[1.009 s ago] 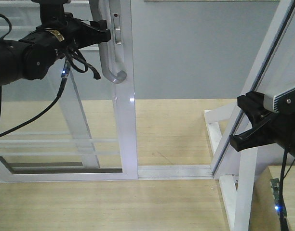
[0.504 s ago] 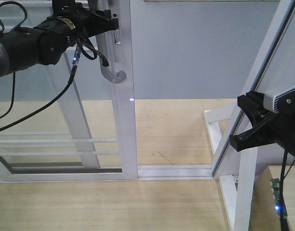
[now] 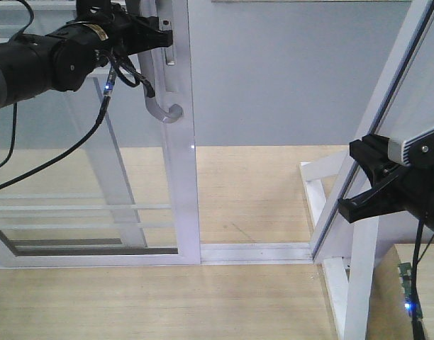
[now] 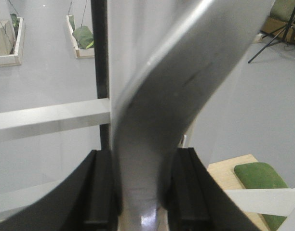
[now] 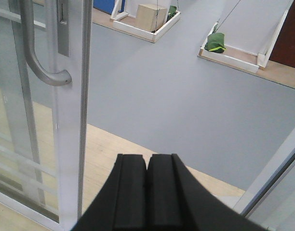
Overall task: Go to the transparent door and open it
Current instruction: 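Slide the door farther open with the left gripper, away from the right gripper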
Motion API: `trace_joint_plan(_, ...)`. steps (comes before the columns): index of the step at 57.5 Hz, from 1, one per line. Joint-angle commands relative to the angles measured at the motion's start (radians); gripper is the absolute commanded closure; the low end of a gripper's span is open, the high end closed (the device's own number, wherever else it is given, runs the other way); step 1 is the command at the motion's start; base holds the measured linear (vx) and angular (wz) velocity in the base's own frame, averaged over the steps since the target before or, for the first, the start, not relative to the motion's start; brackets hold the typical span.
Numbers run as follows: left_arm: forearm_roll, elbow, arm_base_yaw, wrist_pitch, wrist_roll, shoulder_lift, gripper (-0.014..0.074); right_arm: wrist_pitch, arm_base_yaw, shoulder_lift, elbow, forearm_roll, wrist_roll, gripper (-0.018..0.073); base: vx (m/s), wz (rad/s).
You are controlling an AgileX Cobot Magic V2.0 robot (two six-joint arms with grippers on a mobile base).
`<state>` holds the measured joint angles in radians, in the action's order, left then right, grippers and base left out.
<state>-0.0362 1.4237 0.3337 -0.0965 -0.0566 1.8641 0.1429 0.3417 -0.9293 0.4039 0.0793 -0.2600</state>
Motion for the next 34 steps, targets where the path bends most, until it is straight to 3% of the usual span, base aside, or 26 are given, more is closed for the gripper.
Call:
trace_joint_plan(1,-0.008,0.032,-0.035,-0.062,0.006,-0.096,0.0598,0.083,0.000,0.014,0.029,-0.002,-0.010,0.0557,0.00,0.00)
trace_joint_plan(34,-0.008,0.032,-0.165,0.005,0.004,-0.137,0.0596,0.078,0.000,0.014,0.029,-0.002,-0.009,0.0557,0.00,0.00)
